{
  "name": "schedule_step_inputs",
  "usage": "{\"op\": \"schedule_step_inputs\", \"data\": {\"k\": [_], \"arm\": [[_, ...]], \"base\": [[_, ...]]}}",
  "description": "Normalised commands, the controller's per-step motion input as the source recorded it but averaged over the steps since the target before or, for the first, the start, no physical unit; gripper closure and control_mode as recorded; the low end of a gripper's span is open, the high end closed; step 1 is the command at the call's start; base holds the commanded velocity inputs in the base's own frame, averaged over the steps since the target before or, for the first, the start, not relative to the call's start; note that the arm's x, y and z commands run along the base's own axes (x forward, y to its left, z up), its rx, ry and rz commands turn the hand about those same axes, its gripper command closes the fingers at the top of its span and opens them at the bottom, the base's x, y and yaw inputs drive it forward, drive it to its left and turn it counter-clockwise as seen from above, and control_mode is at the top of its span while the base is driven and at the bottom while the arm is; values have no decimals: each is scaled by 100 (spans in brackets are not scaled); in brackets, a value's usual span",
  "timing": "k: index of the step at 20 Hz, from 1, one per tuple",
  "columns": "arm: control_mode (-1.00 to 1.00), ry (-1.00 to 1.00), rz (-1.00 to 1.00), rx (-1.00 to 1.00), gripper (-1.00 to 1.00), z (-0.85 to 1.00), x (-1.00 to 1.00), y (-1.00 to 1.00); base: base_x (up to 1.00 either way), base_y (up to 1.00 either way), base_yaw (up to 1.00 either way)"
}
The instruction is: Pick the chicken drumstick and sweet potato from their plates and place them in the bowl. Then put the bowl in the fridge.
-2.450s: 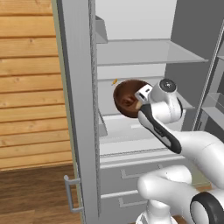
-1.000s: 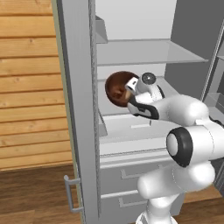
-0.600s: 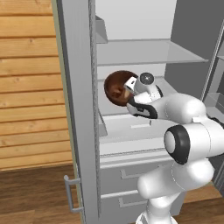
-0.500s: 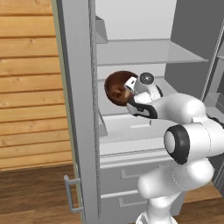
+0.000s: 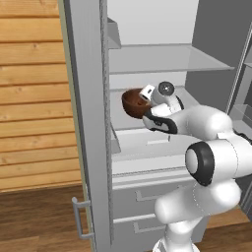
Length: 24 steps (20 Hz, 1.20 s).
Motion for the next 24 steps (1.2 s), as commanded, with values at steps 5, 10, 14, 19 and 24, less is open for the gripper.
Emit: {"op": "schedule_step_inputs", "data": {"k": [5, 10, 14, 19, 24], "arm": [[-100, -11, 8, 0, -100, 38, -36, 5], [-100, -5, 7, -1, -100, 37, -73, 0], [-100, 2, 1, 0, -100, 73, -90, 0], [-100, 7, 7, -1, -100, 66, -88, 0], [-100, 9, 17, -7, -100, 22, -100, 0]], "base": [[0, 0, 0], [0, 0, 0], [0, 0, 0], [0, 0, 0], [0, 0, 0]]}}
